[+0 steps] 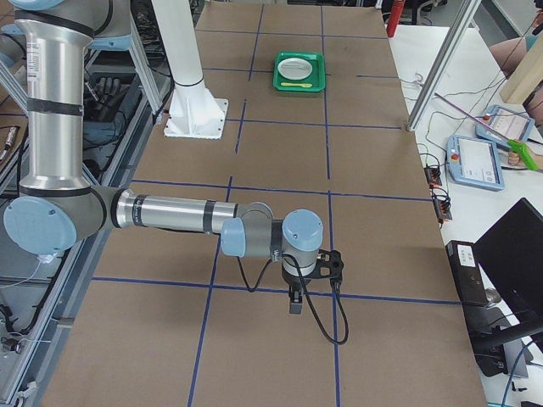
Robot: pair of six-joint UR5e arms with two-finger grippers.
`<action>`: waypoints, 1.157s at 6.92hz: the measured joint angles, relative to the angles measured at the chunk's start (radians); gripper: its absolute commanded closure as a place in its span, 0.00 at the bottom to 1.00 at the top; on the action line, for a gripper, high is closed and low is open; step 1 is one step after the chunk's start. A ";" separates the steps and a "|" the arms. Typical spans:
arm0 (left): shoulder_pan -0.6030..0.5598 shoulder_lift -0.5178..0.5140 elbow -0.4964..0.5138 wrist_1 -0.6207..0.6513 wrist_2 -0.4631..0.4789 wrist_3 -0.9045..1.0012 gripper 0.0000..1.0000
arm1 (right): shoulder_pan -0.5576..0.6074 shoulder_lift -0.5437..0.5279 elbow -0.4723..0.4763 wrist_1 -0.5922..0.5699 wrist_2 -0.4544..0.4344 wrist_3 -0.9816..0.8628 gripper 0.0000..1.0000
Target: Place spoon
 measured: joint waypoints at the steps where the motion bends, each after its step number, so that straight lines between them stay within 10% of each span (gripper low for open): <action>1: 0.007 0.012 -0.002 -0.001 0.000 -0.001 0.00 | 0.000 0.000 0.000 0.000 0.000 0.000 0.00; 8: 0.019 0.080 -0.123 0.097 -0.008 -0.004 0.00 | 0.000 0.000 0.000 0.000 -0.001 0.000 0.00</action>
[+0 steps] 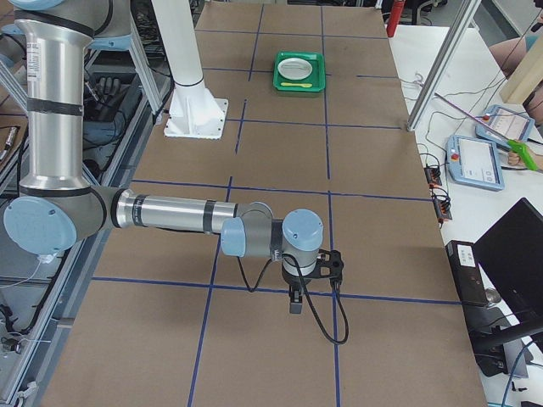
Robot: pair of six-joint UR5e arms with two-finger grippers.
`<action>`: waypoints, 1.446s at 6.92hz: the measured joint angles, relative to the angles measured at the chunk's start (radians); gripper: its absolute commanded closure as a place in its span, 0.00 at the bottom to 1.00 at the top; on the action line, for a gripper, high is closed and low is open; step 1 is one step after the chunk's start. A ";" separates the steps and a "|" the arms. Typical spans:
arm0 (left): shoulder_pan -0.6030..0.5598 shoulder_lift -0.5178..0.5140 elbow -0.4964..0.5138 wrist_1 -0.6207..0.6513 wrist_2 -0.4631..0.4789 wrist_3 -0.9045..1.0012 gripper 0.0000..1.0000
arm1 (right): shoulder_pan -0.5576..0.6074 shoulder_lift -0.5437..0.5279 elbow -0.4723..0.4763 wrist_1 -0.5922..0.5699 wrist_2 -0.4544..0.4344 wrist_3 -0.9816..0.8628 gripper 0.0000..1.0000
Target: Place spoon
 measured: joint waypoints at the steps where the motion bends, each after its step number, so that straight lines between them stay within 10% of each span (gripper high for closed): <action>1: -0.001 -0.001 -0.006 0.032 0.000 0.001 0.00 | 0.000 0.000 0.000 0.000 0.000 0.000 0.00; 10: 0.000 -0.008 -0.010 0.054 -0.030 0.002 0.00 | 0.000 0.000 0.000 0.000 0.000 0.000 0.00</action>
